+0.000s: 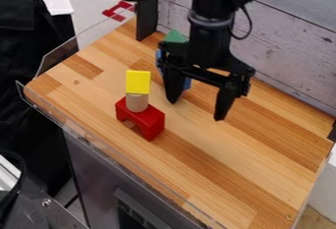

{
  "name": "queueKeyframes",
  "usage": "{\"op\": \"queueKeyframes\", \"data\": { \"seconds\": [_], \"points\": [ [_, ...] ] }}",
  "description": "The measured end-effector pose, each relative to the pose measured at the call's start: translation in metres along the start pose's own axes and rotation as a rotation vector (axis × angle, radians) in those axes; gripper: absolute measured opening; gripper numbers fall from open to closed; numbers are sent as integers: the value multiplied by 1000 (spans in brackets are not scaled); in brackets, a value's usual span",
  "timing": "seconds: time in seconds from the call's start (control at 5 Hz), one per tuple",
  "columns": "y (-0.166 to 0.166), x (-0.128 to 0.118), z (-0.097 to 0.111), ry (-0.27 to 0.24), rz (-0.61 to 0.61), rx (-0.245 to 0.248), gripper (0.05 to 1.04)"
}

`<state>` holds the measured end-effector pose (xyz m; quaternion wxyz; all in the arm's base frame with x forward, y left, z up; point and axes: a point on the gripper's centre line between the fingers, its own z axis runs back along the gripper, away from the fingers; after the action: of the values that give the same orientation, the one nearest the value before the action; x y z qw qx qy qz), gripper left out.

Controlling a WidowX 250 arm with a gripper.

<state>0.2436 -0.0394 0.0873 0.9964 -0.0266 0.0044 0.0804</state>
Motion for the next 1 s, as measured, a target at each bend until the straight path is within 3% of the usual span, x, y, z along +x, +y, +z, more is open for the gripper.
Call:
{"op": "queueKeyframes", "data": {
  "seconds": [0.4,0.8,1.0],
  "points": [
    [30,-7,23,-27,118,20,999],
    [57,1,36,-102,276,-21,999],
    [60,4,36,-110,317,-54,999]
  ]
}}
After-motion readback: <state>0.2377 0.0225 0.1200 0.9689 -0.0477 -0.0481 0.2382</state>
